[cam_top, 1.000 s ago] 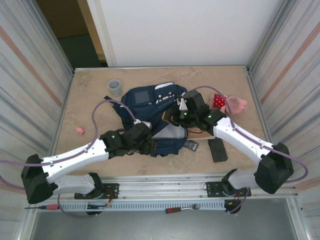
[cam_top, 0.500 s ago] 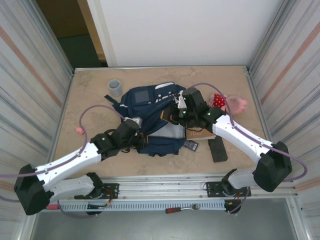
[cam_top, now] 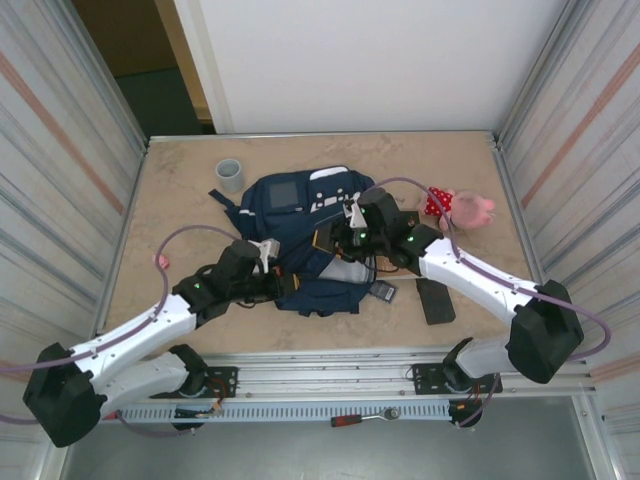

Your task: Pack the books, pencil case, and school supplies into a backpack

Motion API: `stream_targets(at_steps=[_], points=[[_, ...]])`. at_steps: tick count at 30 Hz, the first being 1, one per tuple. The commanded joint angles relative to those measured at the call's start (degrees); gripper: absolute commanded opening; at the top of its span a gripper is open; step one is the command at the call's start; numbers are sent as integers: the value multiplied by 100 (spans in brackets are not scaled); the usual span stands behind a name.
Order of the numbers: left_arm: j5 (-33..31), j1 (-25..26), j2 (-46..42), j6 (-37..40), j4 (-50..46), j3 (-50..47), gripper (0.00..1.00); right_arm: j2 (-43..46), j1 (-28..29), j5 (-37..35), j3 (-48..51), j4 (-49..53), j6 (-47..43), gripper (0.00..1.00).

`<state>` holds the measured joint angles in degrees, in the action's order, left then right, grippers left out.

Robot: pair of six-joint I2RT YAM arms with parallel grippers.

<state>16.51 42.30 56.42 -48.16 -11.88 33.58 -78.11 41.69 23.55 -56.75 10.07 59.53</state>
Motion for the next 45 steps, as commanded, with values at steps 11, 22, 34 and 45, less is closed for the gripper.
stream_targets(at_steps=[11, 22, 34, 45], points=[[186, -490, -233, 1843, -1826, 644, 0, 303, -552, 88, -349, 896, -899, 0], [-820, -620, 373, 2942, -2006, 814, 0, 375, -869, 1255, -787, 860, -1045, 0], [142, -623, 59, 1889, -676, 105, 30, 249, -666, 1135, -858, 554, -693, 0], [723, -604, -41, 464, 715, -355, 40, 113, -482, 1015, -846, 404, -548, 0]])
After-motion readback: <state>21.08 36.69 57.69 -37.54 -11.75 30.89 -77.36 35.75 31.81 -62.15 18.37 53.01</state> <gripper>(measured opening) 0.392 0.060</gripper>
